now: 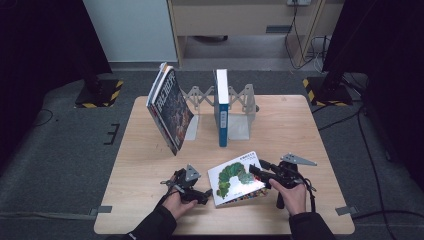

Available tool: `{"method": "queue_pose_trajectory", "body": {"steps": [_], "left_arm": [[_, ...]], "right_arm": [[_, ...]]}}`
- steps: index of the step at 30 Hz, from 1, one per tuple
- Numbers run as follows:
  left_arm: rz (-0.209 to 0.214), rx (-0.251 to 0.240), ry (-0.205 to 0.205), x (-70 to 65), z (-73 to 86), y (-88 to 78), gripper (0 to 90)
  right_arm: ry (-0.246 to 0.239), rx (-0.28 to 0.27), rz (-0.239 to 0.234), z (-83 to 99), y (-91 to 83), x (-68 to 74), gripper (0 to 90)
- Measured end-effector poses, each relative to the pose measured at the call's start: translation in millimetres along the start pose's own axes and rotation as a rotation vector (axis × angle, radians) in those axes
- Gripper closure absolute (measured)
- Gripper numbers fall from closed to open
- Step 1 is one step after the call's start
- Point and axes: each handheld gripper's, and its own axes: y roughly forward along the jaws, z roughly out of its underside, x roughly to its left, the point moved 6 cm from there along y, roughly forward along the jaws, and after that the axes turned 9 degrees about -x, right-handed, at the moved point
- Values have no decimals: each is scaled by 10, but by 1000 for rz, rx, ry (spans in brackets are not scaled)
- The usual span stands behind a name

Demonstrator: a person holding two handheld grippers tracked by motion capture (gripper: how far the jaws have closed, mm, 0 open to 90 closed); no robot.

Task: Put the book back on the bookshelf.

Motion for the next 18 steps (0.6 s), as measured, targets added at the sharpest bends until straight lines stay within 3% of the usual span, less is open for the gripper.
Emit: {"method": "queue_pose_trajectory", "body": {"steps": [2,5,8,15,18], "left_arm": [[0,0,0,0,-1,0,2],[1,0,0,0,0,1,2],[1,3,4,2,1,-1,2],[4,3,6,5,0,1,0],[6,3,7,6,-1,1,0]], "right_arm": [[4,37,-24,28,13,27,441],[-31,84,-27,92,68,82,440],[-35,121,-36,143,106,106,444],[-55,218,-49,264,180,90,532],[-22,224,-51,267,178,59,557]]}}
